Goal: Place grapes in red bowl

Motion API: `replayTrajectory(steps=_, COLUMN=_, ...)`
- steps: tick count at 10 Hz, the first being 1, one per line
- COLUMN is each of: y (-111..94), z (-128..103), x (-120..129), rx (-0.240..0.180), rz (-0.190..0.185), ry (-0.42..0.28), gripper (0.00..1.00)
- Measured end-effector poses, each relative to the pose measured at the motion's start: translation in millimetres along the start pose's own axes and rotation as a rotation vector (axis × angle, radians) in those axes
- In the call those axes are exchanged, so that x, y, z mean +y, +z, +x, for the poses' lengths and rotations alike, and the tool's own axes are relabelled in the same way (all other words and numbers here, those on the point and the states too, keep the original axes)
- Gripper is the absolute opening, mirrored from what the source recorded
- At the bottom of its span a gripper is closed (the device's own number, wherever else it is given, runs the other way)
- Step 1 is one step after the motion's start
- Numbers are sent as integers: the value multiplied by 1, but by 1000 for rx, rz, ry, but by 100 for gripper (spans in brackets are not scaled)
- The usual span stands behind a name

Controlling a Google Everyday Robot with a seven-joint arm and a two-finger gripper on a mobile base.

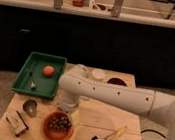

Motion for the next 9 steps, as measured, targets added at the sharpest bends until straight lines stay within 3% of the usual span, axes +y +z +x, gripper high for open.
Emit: replayTrajectory(steps=9, y=-2, z=-1, x=1, rx=-1, rz=10, ry=-25, gripper=80)
